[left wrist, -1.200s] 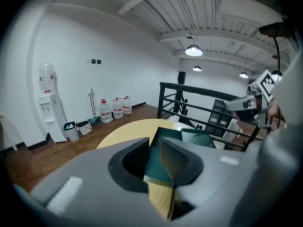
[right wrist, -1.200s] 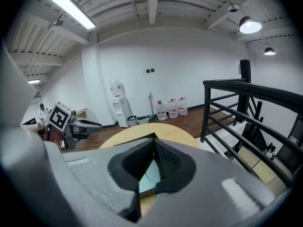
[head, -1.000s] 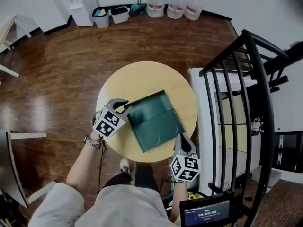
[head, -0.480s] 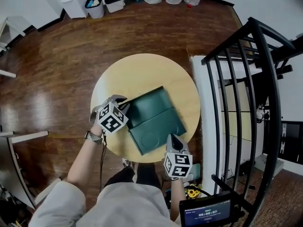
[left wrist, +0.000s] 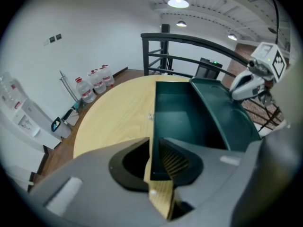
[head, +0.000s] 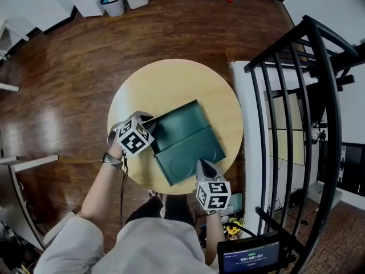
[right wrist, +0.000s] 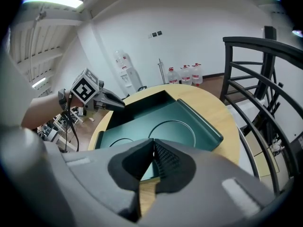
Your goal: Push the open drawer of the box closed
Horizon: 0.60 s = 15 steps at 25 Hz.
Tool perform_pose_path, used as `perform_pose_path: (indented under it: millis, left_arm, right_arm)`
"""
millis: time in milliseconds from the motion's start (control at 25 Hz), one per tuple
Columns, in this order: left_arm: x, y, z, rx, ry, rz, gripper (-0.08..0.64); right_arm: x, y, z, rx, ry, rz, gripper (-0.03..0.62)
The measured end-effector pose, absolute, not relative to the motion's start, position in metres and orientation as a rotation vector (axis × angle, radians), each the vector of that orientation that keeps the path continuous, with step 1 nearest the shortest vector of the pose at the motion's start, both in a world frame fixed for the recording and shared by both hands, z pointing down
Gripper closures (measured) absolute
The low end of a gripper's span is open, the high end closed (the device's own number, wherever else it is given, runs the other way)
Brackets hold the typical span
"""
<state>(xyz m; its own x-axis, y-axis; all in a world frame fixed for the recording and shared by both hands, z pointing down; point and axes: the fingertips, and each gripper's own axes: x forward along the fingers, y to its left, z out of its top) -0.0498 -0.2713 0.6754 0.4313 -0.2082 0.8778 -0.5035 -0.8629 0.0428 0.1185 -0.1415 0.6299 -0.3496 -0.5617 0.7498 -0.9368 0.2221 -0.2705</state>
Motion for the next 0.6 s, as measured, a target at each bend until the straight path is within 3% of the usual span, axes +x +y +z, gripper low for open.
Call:
perform_pose_path:
  millis: [120,600]
  left_arm:
    - [-0.05,-0.2728,0.6763,2.391,-0.634,1.405,0.538]
    - [-0.0484,-0.265,0.6741,2.378,-0.593,1.417,0.538]
  right_arm:
    - [0.1198,-0.1424,0.6316,1.38,-1.999,0.991,0.589]
    - [0.1195,-0.1464,0.6338,1.374,-2.0,1.017,0.589]
